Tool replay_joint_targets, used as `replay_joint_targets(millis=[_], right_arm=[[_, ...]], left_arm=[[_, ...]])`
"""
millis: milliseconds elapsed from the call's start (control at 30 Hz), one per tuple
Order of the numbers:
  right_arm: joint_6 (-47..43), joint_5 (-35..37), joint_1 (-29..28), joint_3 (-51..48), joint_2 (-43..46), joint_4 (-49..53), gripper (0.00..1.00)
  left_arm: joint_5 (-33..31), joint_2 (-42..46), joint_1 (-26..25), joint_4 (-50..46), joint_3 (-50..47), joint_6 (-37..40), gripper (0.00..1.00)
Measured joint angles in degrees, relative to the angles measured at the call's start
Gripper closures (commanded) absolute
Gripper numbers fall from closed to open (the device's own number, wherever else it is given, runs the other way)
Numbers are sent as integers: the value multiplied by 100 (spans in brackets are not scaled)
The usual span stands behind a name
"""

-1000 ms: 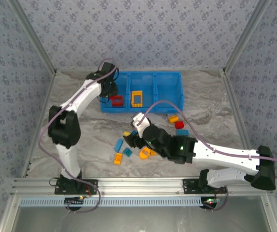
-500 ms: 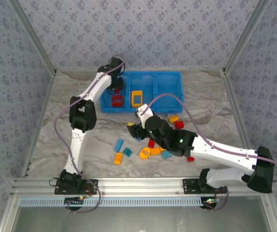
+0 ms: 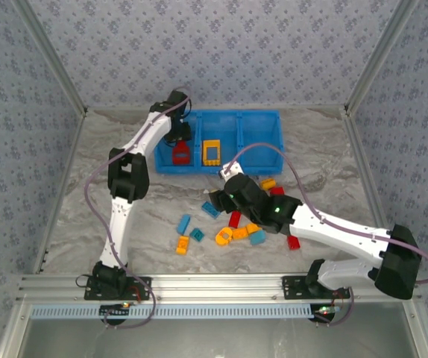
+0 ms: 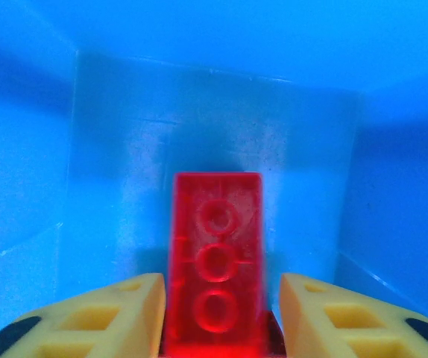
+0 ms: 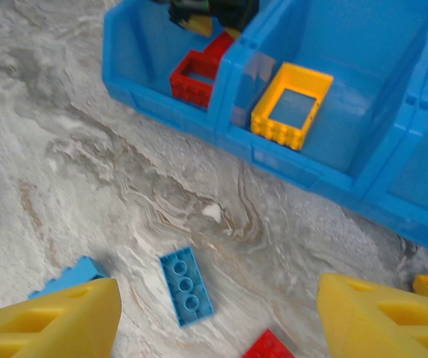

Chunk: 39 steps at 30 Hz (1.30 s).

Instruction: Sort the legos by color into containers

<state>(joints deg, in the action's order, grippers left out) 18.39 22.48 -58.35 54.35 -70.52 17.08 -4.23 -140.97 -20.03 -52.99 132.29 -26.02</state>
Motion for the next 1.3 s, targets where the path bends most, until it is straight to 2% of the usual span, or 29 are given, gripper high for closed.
replay_joint_targets(millis=[233,400,567,667,800,900,1100,1300], right_arm=[[-31,-391,260,-20,-131,208,28],[-437,-1067,431,28,-699,273,29],[-931,-1735,535,632,-1871,586,27],[-1154,-1971,605,1038,-2500,761,26],[-1325,-2197,704,1513,-3171,960,27],[-1397,-2256,728,1740,-3536,1016,31],[-1504,-2232,745,1910,-3939,1150,41],[-1491,-2192,767,1952,-4140,1141,56]], left_arm=[[-4,498,-48,-52,-2,4,47],[-76,1412,-157,-59,-293,-46,48],[-160,3488,-481,243,-2133,-267,45],[-188,5086,-988,345,-3449,-520,43],[-50,6955,-1759,315,-4682,-892,40],[101,7936,-2052,254,-5394,-1176,40],[310,8898,-2852,24,-6360,-1596,39],[531,9405,-3132,179,-7305,-2022,39]])
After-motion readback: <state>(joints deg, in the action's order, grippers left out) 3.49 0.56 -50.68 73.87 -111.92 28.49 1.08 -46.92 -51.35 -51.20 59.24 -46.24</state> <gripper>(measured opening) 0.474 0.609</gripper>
